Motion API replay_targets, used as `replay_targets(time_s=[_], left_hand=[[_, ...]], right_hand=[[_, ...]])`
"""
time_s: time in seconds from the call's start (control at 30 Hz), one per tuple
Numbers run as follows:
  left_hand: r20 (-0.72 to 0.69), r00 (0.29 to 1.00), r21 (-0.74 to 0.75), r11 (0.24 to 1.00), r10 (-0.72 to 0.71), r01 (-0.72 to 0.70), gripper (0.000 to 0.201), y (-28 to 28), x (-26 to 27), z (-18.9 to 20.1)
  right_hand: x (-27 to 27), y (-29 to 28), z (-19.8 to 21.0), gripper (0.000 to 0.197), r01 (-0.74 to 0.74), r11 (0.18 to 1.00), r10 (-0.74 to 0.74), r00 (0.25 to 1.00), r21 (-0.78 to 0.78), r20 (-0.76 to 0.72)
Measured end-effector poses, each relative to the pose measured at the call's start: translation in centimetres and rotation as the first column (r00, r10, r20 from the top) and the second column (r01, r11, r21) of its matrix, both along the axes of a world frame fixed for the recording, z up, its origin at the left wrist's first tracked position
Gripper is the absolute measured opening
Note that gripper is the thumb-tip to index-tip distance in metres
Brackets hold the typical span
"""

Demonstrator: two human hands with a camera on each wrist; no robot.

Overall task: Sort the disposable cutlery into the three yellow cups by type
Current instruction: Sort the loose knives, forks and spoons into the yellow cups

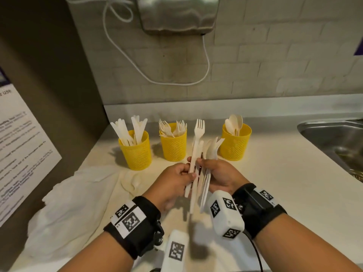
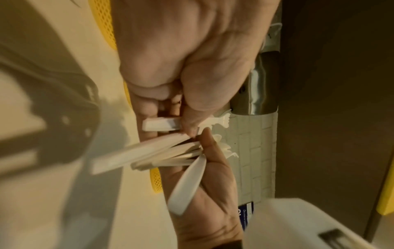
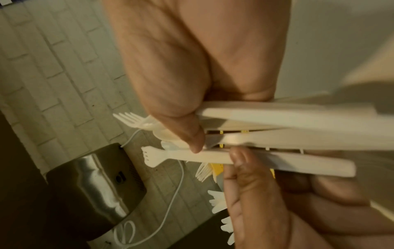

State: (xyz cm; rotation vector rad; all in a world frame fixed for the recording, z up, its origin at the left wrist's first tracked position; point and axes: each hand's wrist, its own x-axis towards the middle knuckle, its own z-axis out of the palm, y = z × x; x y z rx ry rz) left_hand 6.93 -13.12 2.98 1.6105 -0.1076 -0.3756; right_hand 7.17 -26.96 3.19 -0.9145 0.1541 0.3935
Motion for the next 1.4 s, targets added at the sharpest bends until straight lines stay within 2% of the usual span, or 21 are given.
replay_targets(time_s=[0.13,0.23,0.3,0.4,0.47,0.57,0.63,0.7,0.87,0.97,1.07,1.13,1.27,1.4], left_hand=[[0.147,0.989,0.187,0.982,0.013,-0.041,0.001,0.6,0.4,0.0],[0.235,0.972,0.288,0.956,-0.011,-0.059,0.011,0.9,0.6,0.0],[0.205,0.978,0.278,0.960,-0.039,-0.019,0.008,1.1,0.5,0.0],[0.090,0.995,0.130,0.991,-0.029,0.017,0.007,1.3,0.4,0.0],[0.052,0.999,0.090,0.996,-0.013,0.008,0.007,1.5,0.5,0.1],[0.113,0.993,0.180,0.984,-0.021,0.000,0.013,1.5,0.7,0.1],[0.196,0.980,0.273,0.962,-0.039,-0.017,0.023,1.4,0.7,-0.1],[0.230,0.971,0.295,0.956,-0.062,-0.008,0.024,1.3,0.7,-0.2],[0.162,0.983,0.250,0.967,-0.082,0.040,0.021,1.4,0.8,-0.4],[0.127,0.985,0.260,0.962,-0.114,0.078,0.015,1.3,0.8,-0.7],[-0.014,0.991,0.171,0.976,-0.133,0.133,0.005,1.4,0.7,-0.7],[-0.040,0.988,0.130,0.980,-0.150,0.154,0.005,1.6,0.7,-0.5],[0.005,0.984,0.224,0.959,-0.180,0.175,0.010,3.0,0.9,-0.5],[-0.062,0.977,0.270,0.939,-0.206,0.215,0.017,4.2,1.4,-0.6]], right_hand=[[0.1,0.6,-0.1,0.018,0.056,0.998,-0.055,0.998,-0.039,0.030],[-0.1,1.0,-0.1,0.026,0.099,0.992,-0.097,0.995,-0.077,0.038],[-0.1,1.1,-0.1,0.032,0.109,0.991,-0.107,0.994,-0.082,0.021],[0.0,1.0,0.0,0.036,0.108,0.990,-0.107,0.994,-0.087,0.009],[0.0,1.0,0.2,0.034,0.088,0.994,-0.089,0.996,-0.066,0.002],[0.0,1.4,0.1,0.033,0.080,0.997,-0.079,0.997,-0.025,0.014],[-0.1,1.6,0.0,0.026,0.092,0.994,-0.089,0.995,-0.061,0.049],[-0.3,1.8,-0.2,0.017,0.132,0.988,-0.127,0.990,-0.083,0.066],[0.3,1.7,-0.3,0.011,0.264,0.964,-0.264,0.965,-0.020,0.011],[0.9,1.2,-0.1,0.022,0.327,0.945,-0.327,0.945,0.016,-0.010],[1.3,0.6,0.2,0.024,0.348,0.936,-0.345,0.937,0.053,-0.058],[1.3,0.3,0.4,0.024,0.340,0.937,-0.333,0.939,0.084,-0.087],[1.5,-0.3,1.0,0.016,0.352,0.928,-0.342,0.935,0.124,-0.095],[1.6,-0.1,1.2,0.011,0.345,0.934,-0.340,0.939,0.095,-0.057]])
